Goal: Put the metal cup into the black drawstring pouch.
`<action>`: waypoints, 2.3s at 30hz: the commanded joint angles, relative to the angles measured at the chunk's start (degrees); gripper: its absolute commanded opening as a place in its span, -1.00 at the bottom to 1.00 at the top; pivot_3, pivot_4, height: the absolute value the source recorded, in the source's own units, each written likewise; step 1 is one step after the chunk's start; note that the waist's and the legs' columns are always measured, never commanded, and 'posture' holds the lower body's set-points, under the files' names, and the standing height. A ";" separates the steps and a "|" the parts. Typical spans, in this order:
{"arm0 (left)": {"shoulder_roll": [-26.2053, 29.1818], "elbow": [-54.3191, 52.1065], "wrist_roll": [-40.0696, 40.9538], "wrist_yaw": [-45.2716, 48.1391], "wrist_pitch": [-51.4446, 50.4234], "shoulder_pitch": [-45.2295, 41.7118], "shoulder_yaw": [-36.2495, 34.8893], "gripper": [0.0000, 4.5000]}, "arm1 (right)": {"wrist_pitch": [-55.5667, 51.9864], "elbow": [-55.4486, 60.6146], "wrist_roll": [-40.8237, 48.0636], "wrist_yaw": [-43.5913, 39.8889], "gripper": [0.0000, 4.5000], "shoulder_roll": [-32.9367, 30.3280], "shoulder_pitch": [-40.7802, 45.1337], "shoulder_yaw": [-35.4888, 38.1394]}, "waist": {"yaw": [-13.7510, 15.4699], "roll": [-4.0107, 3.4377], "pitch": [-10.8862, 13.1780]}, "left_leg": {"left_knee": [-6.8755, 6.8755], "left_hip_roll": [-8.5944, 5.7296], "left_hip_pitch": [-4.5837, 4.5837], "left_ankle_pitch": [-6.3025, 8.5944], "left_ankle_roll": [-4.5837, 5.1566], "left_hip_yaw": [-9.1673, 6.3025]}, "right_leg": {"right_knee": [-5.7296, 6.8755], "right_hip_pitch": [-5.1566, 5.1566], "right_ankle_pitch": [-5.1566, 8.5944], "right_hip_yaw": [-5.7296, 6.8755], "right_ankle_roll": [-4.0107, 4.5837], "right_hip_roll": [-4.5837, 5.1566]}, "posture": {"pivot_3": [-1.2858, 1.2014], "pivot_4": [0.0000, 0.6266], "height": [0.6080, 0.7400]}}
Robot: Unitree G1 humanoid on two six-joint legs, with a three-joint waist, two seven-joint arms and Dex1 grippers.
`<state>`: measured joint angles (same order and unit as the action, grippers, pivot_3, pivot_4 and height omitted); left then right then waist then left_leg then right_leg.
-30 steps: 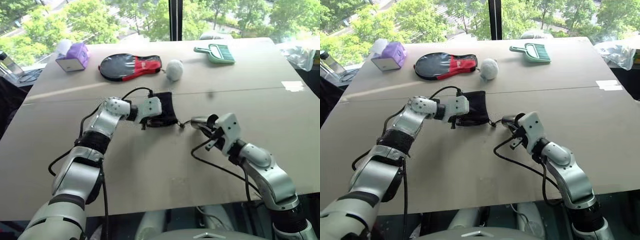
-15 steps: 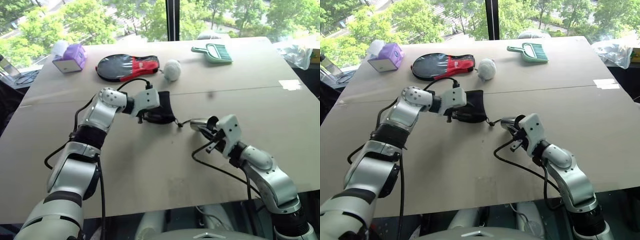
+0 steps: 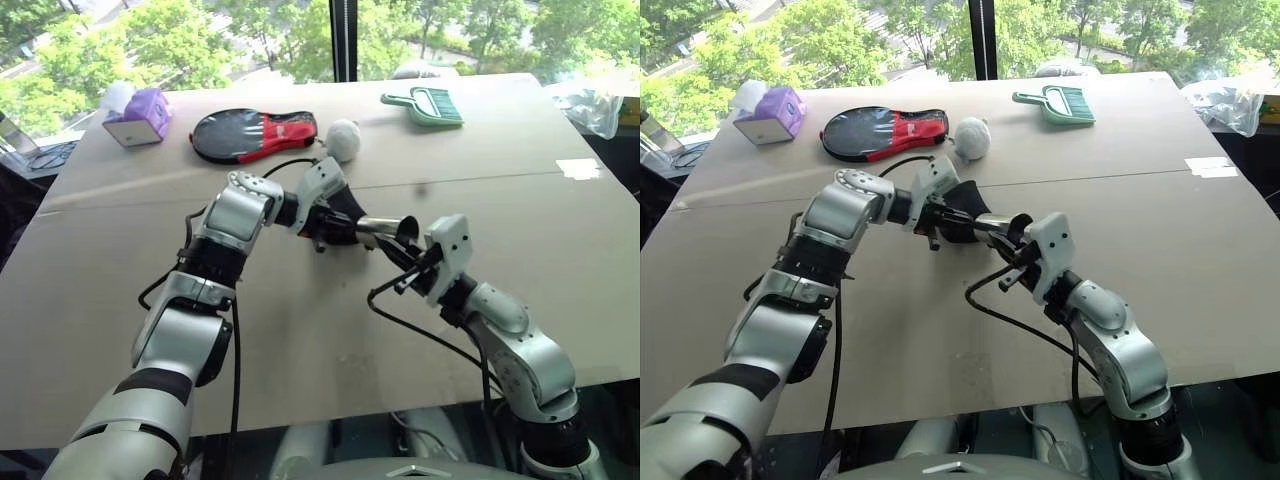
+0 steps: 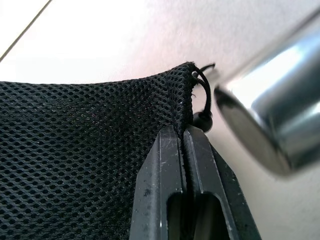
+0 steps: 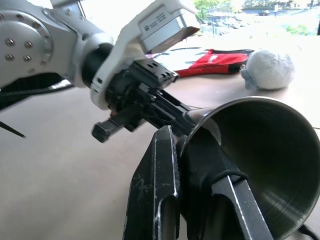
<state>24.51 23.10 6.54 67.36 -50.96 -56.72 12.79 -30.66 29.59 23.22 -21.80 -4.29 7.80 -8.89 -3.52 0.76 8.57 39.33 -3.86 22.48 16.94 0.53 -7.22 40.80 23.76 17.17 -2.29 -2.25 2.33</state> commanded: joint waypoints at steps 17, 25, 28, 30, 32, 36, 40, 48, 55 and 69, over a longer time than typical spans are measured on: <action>-7.52 -6.17 15.72 -20.54 -29.87 -1.69 -18.06 -0.97 | 4.29 -12.84 18.78 3.11 -1.00 11.94 -1.45 10.64 | 0.01 -0.02 0.00 | -0.03 -0.01 -0.02 0.00 -0.01 0.02 | 0.03 0.04 0.00 -0.03 0.00 0.03 | 0.03 -0.52 1.00; -8.36 -10.95 18.52 -24.70 -30.50 1.89 -16.84 -0.97 | 7.57 -16.51 9.55 1.76 -1.00 7.11 -0.67 4.20 | -0.12 -0.02 0.00 | -0.05 -0.01 -0.04 0.00 -0.02 0.08 | 0.04 0.05 0.00 -0.08 0.00 0.03 | 0.03 -0.52 1.00; -8.12 -10.80 19.03 -25.15 -29.33 1.65 -16.46 -0.97 | 9.74 -16.11 9.50 0.25 -1.00 7.52 0.64 4.10 | -0.08 -0.02 0.00 | -0.04 -0.01 -0.04 -0.01 -0.02 0.09 | 0.03 0.05 0.00 -0.09 0.00 0.03 | 0.03 -0.52 1.00; -7.21 -11.22 19.28 -24.77 -27.75 1.90 -15.62 -0.97 | 8.43 -16.44 13.57 0.42 -1.00 9.42 1.35 6.28 | -0.05 -0.02 0.00 | -0.04 -0.01 -0.04 -0.01 -0.02 0.08 | 0.03 0.05 0.00 -0.08 0.00 0.03 | 0.03 -0.52 1.00; -5.62 -12.10 19.12 -23.56 -24.79 2.53 -13.70 -0.97 | 8.16 -18.20 11.37 -0.88 -1.00 8.20 2.04 4.54 | -0.13 -0.02 0.00 | -0.05 0.00 -0.04 0.00 -0.02 0.09 | 0.02 0.05 0.00 -0.09 0.00 0.03 | 0.03 -0.52 1.00; -4.63 -12.29 19.55 -22.91 -22.03 3.08 -12.04 -0.97 | 10.32 -21.08 5.09 -2.96 -1.00 5.85 3.52 0.28 | -0.15 -0.02 0.00 | -0.06 0.00 -0.06 0.00 -0.02 0.10 | 0.02 0.05 0.00 -0.09 0.00 0.03 | 0.03 -0.52 1.00; -4.78 -13.65 20.06 -22.96 -20.25 3.86 -11.60 -0.97 | 12.93 -23.81 -0.60 -5.65 -1.00 2.64 5.50 -3.22 | -0.17 -0.02 0.00 | -0.06 -0.01 -0.05 0.00 -0.02 0.11 | 0.02 0.05 0.00 -0.09 0.00 0.03 | 0.03 -0.52 1.00; -4.28 -19.55 25.43 -21.14 -22.59 4.42 -12.64 -0.97 | 15.32 -30.17 -1.53 -7.75 -1.00 2.82 10.43 -1.01 | -0.21 -0.02 0.00 | -0.04 0.00 -0.05 -0.01 -0.02 0.11 | 0.02 0.04 0.00 -0.10 0.00 0.04 | 0.03 -0.52 1.00; -2.29 -22.22 24.38 -20.48 -18.23 6.08 -8.56 -0.97 | 22.64 -31.27 -11.69 -8.90 -1.00 -0.19 13.87 -6.27 | -0.29 -0.02 0.00 | -0.05 -0.01 -0.05 -0.01 -0.02 0.12 | 0.01 0.04 0.00 -0.10 0.00 0.04 | 0.03 -0.52 1.00; -4.52 -26.00 29.90 -23.32 -23.20 5.30 -12.54 -0.97 | 28.92 -36.31 -17.09 -15.22 -1.00 -2.48 24.12 -8.45 | -0.50 -0.02 0.00 | -0.04 0.01 -0.05 -0.01 -0.03 0.10 | 0.00 0.04 0.00 -0.06 0.00 0.02 | 0.03 -0.52 1.00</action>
<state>20.48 0.50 33.89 43.26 -73.59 -50.05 0.34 -0.80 -7.72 2.58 -37.13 -8.63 30.55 -18.93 -4.02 0.74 8.57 39.29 -3.83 22.43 16.93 0.50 -7.12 40.80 23.81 17.17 -2.36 -2.25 2.35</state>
